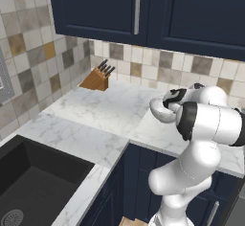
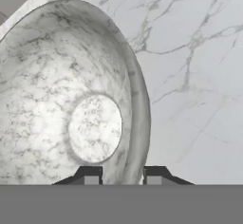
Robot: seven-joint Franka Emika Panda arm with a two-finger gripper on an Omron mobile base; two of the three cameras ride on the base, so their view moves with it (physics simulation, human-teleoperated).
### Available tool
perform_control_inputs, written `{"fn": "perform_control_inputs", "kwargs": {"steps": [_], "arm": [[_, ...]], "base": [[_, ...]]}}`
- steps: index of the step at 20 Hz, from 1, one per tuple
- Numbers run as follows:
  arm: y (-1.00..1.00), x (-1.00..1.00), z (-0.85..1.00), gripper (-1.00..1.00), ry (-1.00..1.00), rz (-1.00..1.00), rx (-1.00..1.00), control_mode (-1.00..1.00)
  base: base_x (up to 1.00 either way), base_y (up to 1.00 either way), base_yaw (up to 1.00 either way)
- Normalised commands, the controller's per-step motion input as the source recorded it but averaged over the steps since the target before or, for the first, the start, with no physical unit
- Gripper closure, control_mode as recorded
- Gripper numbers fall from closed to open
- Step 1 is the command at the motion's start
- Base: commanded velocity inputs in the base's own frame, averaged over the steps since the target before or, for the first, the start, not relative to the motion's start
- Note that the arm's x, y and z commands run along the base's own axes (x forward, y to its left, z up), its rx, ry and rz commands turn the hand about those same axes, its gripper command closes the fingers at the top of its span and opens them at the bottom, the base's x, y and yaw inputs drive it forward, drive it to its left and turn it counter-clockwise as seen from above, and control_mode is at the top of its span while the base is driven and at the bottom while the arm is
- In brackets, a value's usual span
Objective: Pick the cup and bowl from the counter and place them on the counter next to the sink.
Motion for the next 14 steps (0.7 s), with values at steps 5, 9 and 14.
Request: {"fn": "perform_control_inputs", "kwargs": {"steps": [5, 9, 14], "arm": [[0.26, -0.12, 0.29, 1.00, -0.01, 0.10, 0.00, -1.00], [0.27, -0.06, 0.62, 1.00, -0.14, 0.07, 0.00, -1.00], [0.19, -0.07, 0.62, 1.00, -0.18, 0.05, 0.00, -1.00]], "base": [[0.00, 0.00, 0.00], [0.00, 0.00, 0.00], [0.00, 0.00, 0.00]]}}
